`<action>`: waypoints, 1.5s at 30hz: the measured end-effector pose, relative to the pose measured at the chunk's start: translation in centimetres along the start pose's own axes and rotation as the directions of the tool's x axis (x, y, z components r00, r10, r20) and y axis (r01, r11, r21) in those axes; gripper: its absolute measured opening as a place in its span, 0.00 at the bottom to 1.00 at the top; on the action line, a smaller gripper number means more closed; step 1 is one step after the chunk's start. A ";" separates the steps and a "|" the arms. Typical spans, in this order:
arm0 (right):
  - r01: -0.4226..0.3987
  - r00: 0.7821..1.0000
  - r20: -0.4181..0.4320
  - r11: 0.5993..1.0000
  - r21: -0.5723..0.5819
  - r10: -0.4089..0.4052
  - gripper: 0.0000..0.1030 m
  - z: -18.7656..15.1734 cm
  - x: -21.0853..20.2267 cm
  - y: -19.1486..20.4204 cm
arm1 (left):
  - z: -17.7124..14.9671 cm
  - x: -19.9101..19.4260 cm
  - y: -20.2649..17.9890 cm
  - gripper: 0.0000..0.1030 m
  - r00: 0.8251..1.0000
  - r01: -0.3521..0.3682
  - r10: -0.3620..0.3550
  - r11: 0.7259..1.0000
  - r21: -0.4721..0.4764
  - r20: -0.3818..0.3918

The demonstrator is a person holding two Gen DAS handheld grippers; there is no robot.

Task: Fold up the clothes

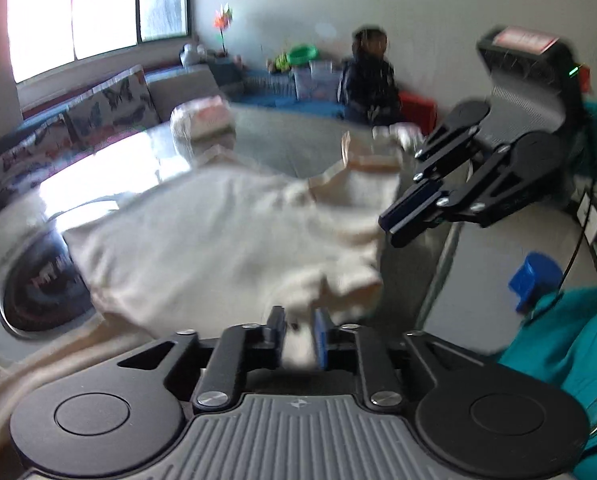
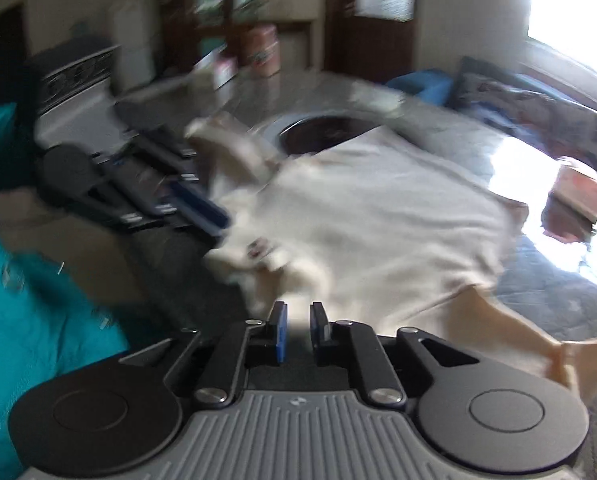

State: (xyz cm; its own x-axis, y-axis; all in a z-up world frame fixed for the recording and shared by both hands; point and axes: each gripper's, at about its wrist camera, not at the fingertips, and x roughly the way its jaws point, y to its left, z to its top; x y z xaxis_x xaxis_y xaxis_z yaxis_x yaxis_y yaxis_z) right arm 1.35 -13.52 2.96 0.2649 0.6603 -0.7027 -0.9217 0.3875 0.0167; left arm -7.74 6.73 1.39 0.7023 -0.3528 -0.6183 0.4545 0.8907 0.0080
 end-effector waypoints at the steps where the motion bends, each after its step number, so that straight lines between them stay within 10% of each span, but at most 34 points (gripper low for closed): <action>1: 0.045 0.999 0.010 0.998 0.036 -0.045 0.15 0.0 0.0 -1.1 | 0.5 -0.2 0.3 0.27 1.000 -0.016 0.016 1.000 -0.001 0.017; 14: 0.360 0.929 -0.062 0.855 0.373 -0.364 0.26 -5.0 2.3 -13.7 | 4.6 9.1 0.7 0.32 0.997 0.072 -0.069 0.988 -0.136 0.030; 21: 0.593 0.798 -0.151 0.718 0.365 -0.583 0.29 -6.6 0.3 -15.8 | 3.2 11.0 -0.9 0.39 0.992 0.120 -0.125 0.983 -0.141 -0.028; 24: 0.572 0.808 -0.109 0.725 0.385 -0.579 0.30 -6.3 -0.6 -15.5 | 3.1 10.9 -1.0 0.41 0.991 0.124 -0.130 0.982 -0.144 -0.032; 28: 0.469 0.872 -0.057 0.797 0.379 -0.486 0.38 -4.7 0.8 -14.3 | 3.6 10.1 0.4 0.45 0.996 0.084 -0.085 0.982 -0.172 0.000; 35: 0.321 0.939 0.021 0.900 0.294 -0.342 0.44 -0.6 3.8 -11.5 | 2.5 8.8 6.7 0.50 0.995 -0.098 0.090 0.942 -0.320 -0.038; 45: 0.229 0.973 -0.004 0.952 0.203 -0.233 0.45 3.3 8.8 -12.0 | 0.2 6.2 11.8 0.51 0.975 -0.221 0.195 0.883 -0.415 -0.103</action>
